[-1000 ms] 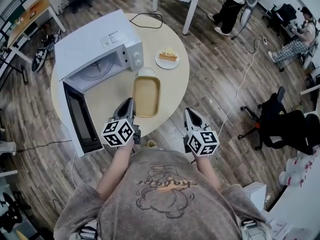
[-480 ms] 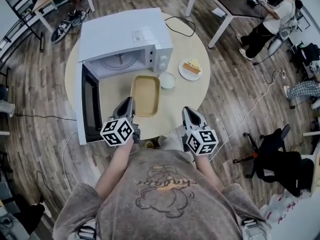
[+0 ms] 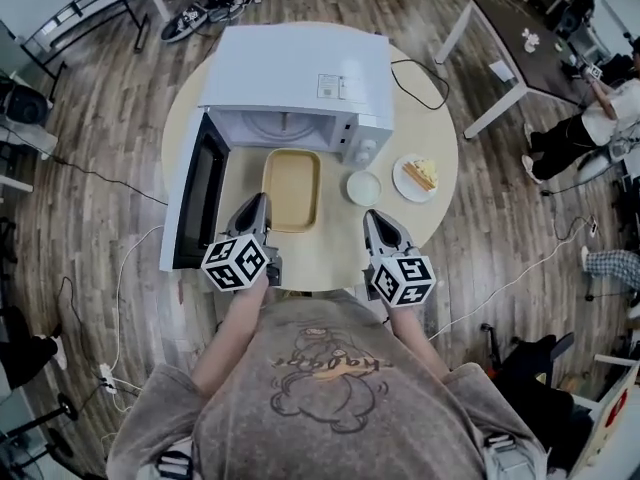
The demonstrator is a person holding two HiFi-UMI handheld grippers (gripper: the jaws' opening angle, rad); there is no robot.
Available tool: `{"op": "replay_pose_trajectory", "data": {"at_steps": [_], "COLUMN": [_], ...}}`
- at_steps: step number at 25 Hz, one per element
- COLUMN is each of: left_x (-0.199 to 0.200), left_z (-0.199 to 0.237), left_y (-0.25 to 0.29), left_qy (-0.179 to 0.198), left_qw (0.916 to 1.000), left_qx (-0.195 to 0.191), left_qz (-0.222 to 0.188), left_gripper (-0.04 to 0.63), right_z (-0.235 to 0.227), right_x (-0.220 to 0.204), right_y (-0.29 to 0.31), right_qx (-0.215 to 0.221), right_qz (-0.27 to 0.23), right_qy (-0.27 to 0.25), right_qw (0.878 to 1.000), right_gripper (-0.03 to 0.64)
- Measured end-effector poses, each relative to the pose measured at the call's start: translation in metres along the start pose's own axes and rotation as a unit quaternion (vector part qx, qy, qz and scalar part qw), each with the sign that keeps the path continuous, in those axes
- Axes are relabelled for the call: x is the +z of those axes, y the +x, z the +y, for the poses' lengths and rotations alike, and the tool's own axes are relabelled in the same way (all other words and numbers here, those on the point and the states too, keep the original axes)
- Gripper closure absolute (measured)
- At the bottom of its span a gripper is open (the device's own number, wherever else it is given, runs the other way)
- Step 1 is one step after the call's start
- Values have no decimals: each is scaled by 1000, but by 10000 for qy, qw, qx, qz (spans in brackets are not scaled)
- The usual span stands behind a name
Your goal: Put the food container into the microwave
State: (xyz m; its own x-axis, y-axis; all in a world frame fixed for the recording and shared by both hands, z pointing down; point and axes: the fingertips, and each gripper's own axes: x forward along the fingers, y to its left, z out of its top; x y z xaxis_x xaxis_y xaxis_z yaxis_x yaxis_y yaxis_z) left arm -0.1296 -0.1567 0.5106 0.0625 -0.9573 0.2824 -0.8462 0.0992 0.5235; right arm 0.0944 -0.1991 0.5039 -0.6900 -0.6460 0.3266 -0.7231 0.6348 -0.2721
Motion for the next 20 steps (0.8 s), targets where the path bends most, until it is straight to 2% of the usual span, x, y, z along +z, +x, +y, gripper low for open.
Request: {"op": "replay_pose_trajectory", "data": {"at_steps": [6, 10, 15, 20], "left_x": [7, 6, 5, 5], "left_z": [21, 27, 32, 33], "left_y": [-3, -3, -4, 3], "left_qy": [-175, -289, -398, -446], "left_qw": [9974, 9944, 9911, 9916], "left_qx": [629, 927, 1152, 1122], "left_qz": [-288, -424, -529, -463], "left_gripper": [554, 554, 554, 554], "right_z": [3, -2, -3, 0], "right_x": [7, 10, 13, 16], "right_y": [40, 57, 72, 84], "right_qx": [682, 964, 1213, 1230], "right_qz": [182, 255, 337, 389], "right_qy": [-159, -162, -200, -209], "right_qw": [9974, 9949, 9918, 9914], "right_gripper": [614, 614, 614, 614]}}
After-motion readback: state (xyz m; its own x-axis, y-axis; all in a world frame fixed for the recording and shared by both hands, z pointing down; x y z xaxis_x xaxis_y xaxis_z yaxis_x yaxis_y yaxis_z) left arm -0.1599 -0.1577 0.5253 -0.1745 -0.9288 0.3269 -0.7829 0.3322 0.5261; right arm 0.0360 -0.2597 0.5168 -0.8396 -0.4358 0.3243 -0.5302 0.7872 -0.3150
